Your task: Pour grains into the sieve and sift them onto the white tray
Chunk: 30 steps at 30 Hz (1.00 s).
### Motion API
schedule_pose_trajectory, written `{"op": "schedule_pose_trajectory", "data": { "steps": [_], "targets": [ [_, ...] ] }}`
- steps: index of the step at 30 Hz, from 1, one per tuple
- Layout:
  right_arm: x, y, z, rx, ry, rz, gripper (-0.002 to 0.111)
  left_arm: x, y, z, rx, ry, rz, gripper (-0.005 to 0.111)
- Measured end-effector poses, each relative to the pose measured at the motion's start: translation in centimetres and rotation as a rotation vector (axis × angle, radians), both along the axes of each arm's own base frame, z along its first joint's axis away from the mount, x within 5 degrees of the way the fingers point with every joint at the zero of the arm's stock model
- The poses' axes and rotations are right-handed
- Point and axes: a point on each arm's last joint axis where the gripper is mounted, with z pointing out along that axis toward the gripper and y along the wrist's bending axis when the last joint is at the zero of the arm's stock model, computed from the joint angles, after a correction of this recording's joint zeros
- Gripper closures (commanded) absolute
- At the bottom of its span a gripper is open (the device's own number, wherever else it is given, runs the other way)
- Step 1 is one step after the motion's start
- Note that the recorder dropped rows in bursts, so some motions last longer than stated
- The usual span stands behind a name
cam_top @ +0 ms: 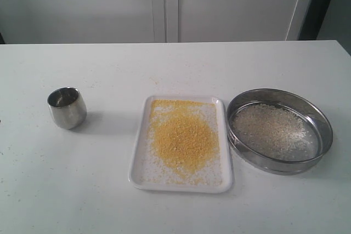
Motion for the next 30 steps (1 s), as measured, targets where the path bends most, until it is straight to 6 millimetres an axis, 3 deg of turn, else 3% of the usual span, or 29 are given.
{"op": "schedule_pose_trajectory", "data": {
  "steps": [6,18,30],
  "targets": [
    [0.6,0.1,-2.6,-0.007,0.055,-0.001,0.108,0.0,0.0,0.0,0.0,0.0,0.0,0.107],
    [1.4,0.1,-5.6,-0.012,0.081,-0.003,0.108,0.0,0.0,0.0,0.0,0.0,0.0,0.107],
    [1.6,0.2,-7.4,-0.015,0.105,-0.004,0.108,0.0,0.0,0.0,0.0,0.0,0.0,0.107]
  ]
}}
